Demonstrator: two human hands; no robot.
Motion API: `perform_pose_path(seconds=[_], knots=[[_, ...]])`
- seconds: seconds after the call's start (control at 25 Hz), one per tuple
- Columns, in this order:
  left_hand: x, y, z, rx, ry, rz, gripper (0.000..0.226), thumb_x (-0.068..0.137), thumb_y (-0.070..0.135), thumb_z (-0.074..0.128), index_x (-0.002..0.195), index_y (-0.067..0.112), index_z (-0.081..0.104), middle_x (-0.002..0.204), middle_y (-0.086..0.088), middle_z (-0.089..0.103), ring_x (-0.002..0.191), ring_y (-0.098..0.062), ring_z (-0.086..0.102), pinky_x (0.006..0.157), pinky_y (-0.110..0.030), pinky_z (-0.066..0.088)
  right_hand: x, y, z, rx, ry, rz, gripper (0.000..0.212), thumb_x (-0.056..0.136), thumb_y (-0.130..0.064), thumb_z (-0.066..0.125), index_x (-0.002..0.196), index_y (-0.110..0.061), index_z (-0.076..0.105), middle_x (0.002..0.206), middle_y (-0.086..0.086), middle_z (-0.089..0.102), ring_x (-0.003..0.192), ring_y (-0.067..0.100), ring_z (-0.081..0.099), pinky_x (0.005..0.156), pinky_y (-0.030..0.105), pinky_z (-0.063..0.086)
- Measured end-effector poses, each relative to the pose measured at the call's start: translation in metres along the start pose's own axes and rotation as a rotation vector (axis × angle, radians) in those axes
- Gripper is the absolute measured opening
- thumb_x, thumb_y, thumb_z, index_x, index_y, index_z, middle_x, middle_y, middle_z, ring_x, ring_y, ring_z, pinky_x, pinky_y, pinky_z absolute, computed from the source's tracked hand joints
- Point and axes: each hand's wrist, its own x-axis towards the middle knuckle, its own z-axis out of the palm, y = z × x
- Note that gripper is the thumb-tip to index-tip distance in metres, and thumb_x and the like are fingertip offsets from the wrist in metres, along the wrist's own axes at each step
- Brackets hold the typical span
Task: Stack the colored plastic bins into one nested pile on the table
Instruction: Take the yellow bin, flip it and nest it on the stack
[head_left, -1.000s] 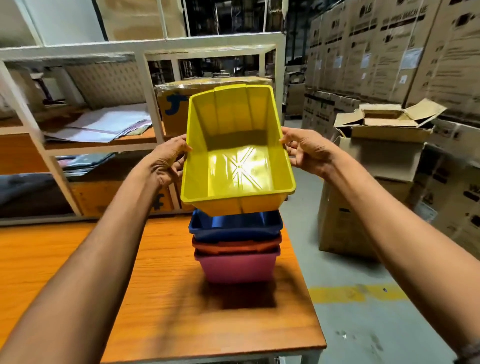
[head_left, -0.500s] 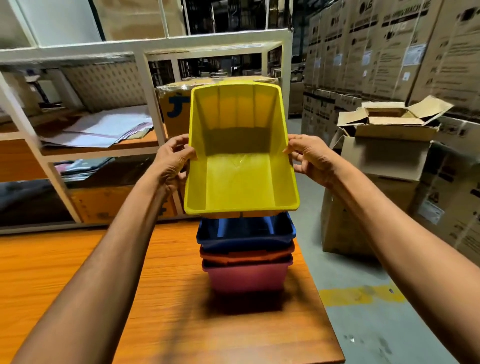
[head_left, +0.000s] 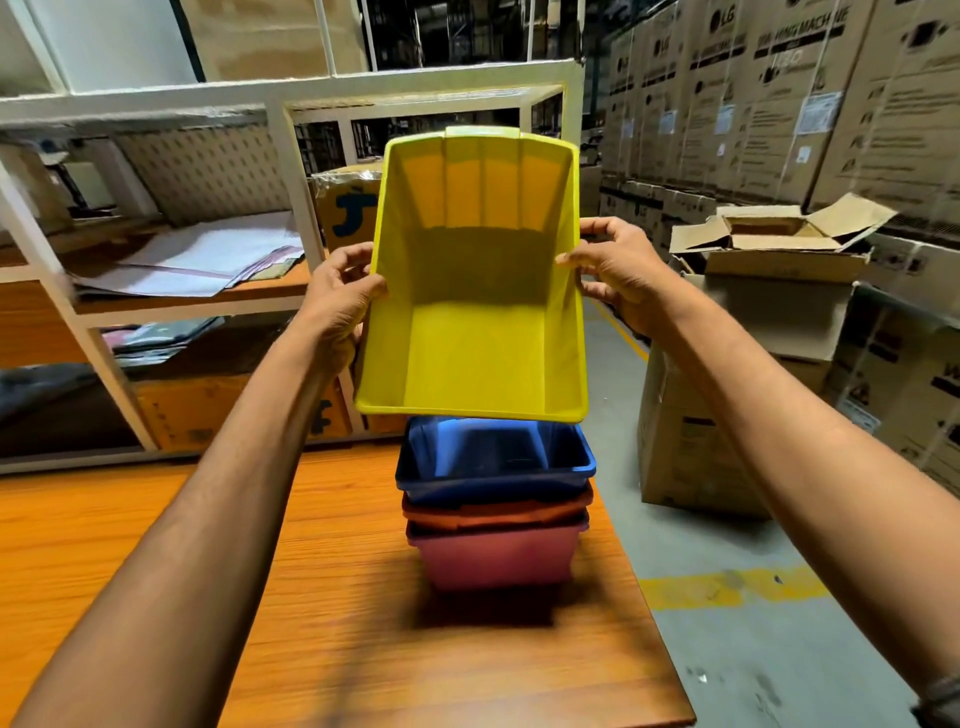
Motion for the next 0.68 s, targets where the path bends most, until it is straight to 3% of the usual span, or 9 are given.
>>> perform_pose_path(seconds=[0.12,0.2,0.28,0.4,0.48,0.52,0.6,0.68], knots=[[-0.003,0.002,0.002,-0.024,0.03,-0.014,0.047,0.086,-0.012,0.061,0.117,0.022,0.066,0.119,-0.009,0.071,0.107,-0.022,0.068,0.092,-0.036,0.06,0.002,0.002,0.0,-0.012,0.004,0.008,0.045,0.081,0.003,0.076,0.117,-0.019,0.061,0.096,-0.001,0.073,0.086,0.01,0.072,0.06,0.025,0.056],[-0.008,0.005,0.007,0.003,0.044,0.028,0.047,0.087,-0.013,0.06,0.115,0.023,0.067,0.114,-0.009,0.069,0.103,-0.018,0.065,0.086,-0.028,0.061,0.003,0.002,0.001,-0.049,0.033,-0.006,0.047,0.081,0.005,0.075,0.118,-0.019,0.06,0.091,-0.007,0.072,0.086,0.009,0.072,0.064,0.03,0.058],[-0.012,0.011,0.011,0.07,0.045,0.106,0.048,0.088,-0.015,0.058,0.121,0.019,0.065,0.116,-0.005,0.069,0.099,-0.01,0.065,0.072,-0.016,0.057,0.003,-0.002,0.002,-0.115,0.096,-0.039,0.052,0.08,0.007,0.073,0.123,-0.018,0.056,0.102,-0.001,0.07,0.096,0.014,0.071,0.072,0.036,0.061],[-0.019,0.023,0.015,0.203,0.023,0.224,0.045,0.093,-0.011,0.056,0.131,0.013,0.061,0.121,-0.003,0.067,0.092,0.003,0.067,0.068,-0.013,0.056,0.007,-0.014,-0.005,-0.334,0.231,-0.149,0.067,0.079,0.004,0.072,0.138,-0.017,0.047,0.127,0.01,0.059,0.115,0.025,0.063,0.077,0.034,0.06],[-0.024,0.033,0.016,0.315,-0.001,0.322,0.043,0.096,-0.007,0.056,0.132,0.015,0.061,0.117,0.002,0.066,0.088,0.011,0.066,0.064,-0.009,0.054,0.008,-0.028,-0.009,-0.552,0.354,-0.235,0.083,0.079,-0.003,0.071,0.152,-0.021,0.035,0.144,0.01,0.045,0.132,0.025,0.047,0.097,0.036,0.052],[-0.026,0.037,0.017,0.369,-0.014,0.366,0.043,0.096,-0.006,0.056,0.131,0.018,0.061,0.118,0.001,0.066,0.092,0.008,0.066,0.063,-0.008,0.052,0.007,-0.036,-0.009,-0.654,0.412,-0.287,0.087,0.08,-0.004,0.068,0.155,-0.023,0.03,0.15,0.009,0.04,0.137,0.025,0.04,0.104,0.036,0.044],[-0.029,0.042,0.022,0.471,-0.029,0.434,0.044,0.095,-0.006,0.056,0.13,0.019,0.062,0.126,-0.008,0.063,0.104,-0.008,0.062,0.067,-0.006,0.048,0.006,-0.054,-0.006,-0.823,0.471,-0.411,0.085,0.079,-0.004,0.063,0.156,-0.024,0.031,0.152,0.007,0.038,0.139,0.025,0.035,0.103,0.032,0.035],[-0.031,0.047,0.027,0.538,-0.045,0.473,0.047,0.095,-0.005,0.055,0.134,0.018,0.062,0.13,-0.012,0.058,0.111,-0.014,0.053,0.074,-0.003,0.043,0.004,-0.072,-0.003,-0.954,0.434,-0.526,0.08,0.078,-0.005,0.061,0.153,-0.023,0.038,0.15,0.006,0.042,0.136,0.025,0.037,0.103,0.033,0.039]])
